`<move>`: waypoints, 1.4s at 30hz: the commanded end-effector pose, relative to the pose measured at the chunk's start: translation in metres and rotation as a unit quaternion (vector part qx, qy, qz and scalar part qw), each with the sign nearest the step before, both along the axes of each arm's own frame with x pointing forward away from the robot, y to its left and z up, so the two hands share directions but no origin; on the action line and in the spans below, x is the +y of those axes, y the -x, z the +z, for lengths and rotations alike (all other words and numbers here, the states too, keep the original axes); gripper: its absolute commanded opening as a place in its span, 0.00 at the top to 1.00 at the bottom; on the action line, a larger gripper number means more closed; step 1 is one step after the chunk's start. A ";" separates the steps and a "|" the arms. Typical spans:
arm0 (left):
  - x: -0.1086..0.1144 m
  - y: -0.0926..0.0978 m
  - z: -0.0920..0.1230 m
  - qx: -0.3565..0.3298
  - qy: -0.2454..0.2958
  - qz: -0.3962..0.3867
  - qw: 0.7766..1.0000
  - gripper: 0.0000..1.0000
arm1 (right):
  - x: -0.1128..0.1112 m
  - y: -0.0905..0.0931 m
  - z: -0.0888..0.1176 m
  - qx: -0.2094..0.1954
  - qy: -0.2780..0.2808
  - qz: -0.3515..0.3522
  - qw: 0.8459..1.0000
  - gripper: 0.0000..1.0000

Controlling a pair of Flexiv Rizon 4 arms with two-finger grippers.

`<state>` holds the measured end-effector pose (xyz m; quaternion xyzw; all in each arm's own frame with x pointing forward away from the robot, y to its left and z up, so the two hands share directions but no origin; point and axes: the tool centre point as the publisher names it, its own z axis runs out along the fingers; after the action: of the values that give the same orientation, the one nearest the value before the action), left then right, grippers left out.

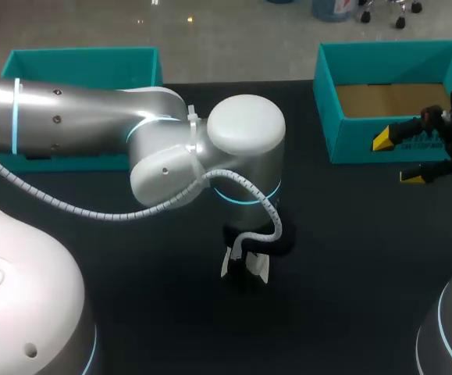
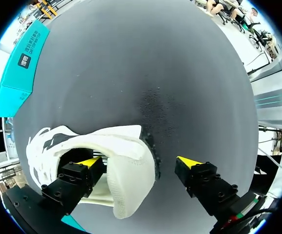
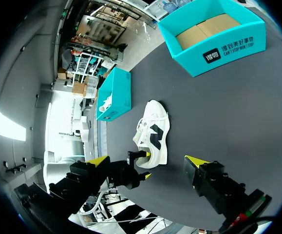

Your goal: Take the shoe out of the shoebox, open the shoe tongue, remove and reinsert the insole, then place the shoe into the shoebox

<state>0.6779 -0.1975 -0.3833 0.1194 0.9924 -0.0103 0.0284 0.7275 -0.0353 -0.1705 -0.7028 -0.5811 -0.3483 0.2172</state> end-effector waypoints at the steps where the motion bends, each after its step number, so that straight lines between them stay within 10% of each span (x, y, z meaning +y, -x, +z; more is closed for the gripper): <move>1: 0.000 -0.005 -0.010 0.008 0.004 -0.001 1.000 0.10 | 0.000 0.000 0.000 0.001 0.001 -0.001 1.000 0.00; 10: -0.003 -0.005 -0.020 0.020 -0.005 -0.005 1.000 0.34 | 0.000 0.000 0.000 0.001 0.001 -0.001 1.000 0.00; 18: -0.003 0.004 -0.010 0.022 -0.001 -0.013 1.000 0.99 | 0.000 0.000 0.000 0.001 0.001 -0.001 1.000 0.00; 42: 0.003 0.010 0.099 0.024 -0.030 -0.015 0.999 1.00 | 0.000 0.000 0.000 0.001 0.001 -0.001 1.000 0.00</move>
<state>0.6715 -0.2017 -0.3204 0.1364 0.9905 0.0142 -0.0083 0.7275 -0.0353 -0.1705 -0.7028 -0.5811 -0.3483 0.2172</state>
